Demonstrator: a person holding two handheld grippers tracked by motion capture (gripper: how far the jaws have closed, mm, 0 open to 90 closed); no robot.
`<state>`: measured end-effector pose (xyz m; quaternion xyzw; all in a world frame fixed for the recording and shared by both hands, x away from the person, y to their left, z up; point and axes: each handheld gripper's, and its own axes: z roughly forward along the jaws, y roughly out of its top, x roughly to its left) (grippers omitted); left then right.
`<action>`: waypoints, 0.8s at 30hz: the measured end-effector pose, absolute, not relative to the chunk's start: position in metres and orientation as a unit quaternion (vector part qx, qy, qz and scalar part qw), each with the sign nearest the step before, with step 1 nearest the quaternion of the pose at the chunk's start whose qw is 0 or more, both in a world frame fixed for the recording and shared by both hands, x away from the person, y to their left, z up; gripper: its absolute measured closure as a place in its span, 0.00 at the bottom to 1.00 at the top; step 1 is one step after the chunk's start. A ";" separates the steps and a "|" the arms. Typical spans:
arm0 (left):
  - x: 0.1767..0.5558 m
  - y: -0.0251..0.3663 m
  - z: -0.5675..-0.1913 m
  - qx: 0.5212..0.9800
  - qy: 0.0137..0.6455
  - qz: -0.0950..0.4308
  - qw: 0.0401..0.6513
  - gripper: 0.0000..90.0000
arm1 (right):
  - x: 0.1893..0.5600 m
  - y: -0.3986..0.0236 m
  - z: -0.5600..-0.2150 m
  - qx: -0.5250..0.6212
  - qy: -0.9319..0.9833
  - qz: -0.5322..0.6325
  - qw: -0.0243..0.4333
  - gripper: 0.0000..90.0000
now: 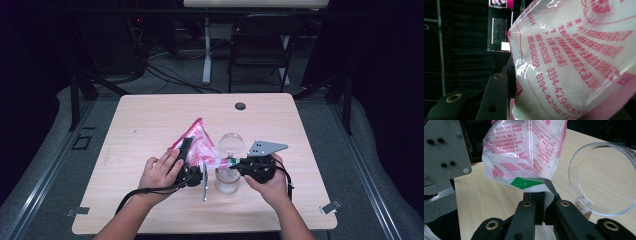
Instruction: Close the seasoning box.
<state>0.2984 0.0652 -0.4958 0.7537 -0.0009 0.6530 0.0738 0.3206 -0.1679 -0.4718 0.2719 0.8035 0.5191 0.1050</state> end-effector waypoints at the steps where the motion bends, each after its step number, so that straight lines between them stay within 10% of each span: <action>1: 0.298 0.065 -0.496 0.754 -0.001 0.653 0.074 0.68 | 0.321 -0.168 -0.472 0.271 0.804 0.519 0.105 0.99; 24: 0.298 0.065 -0.495 0.754 -0.002 0.652 0.076 0.68 | 0.321 -0.168 -0.474 0.274 0.805 0.516 0.104 0.99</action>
